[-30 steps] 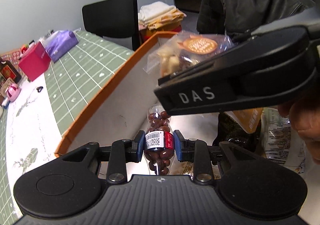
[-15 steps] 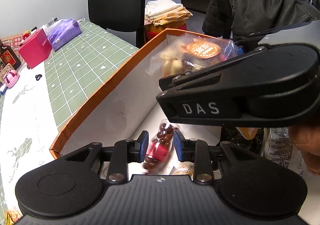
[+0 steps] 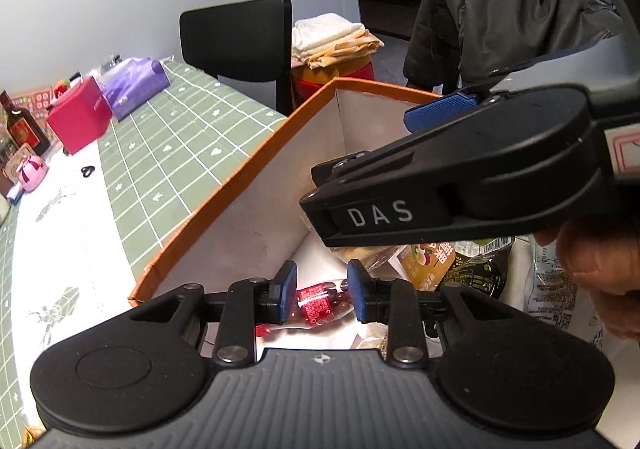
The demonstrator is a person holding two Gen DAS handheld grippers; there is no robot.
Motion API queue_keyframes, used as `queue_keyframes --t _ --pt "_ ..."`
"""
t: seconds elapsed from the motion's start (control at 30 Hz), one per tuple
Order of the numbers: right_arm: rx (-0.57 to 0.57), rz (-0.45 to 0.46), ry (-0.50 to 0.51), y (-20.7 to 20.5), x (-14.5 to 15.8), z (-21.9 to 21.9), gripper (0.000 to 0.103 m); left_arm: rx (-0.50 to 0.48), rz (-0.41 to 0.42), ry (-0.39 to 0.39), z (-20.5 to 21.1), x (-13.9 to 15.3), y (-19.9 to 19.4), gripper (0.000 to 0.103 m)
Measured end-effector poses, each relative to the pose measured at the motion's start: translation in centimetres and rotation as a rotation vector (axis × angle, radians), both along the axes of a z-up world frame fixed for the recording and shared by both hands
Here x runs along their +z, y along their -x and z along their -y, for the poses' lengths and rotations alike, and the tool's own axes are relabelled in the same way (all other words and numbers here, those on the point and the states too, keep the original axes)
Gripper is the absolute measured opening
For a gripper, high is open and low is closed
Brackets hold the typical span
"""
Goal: Organize snacks
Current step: 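Lower chocolate bottle with left tool while right tool lowers fruit box, then open both, then move both open tools back over the snacks on the table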
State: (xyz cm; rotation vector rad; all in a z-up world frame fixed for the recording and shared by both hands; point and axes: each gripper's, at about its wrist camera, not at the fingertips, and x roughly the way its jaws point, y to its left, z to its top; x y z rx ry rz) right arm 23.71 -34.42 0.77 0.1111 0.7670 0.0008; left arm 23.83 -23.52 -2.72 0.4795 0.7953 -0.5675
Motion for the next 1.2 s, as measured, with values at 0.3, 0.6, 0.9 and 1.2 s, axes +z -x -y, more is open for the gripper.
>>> queue_keyframes --t 0.3,0.6,0.9,1.2 --pt "0.006 0.030 0.017 0.5 1.9 -1.5 0.072 0.020 0.021 0.058 -2.2 1.7 0.6 0.036" --pt "0.047 0.060 0.057 0.8 4.4 -5.0 0.072 0.055 0.039 0.117 -5.4 3.5 0.9 0.036" --pt "0.107 0.084 0.088 0.7 6.3 -9.7 0.072 0.111 0.070 0.147 -9.7 5.2 1.0 0.036" --pt "0.172 0.098 0.086 0.6 6.9 -14.7 0.072 0.200 0.091 0.175 -16.2 6.2 1.2 0.036"
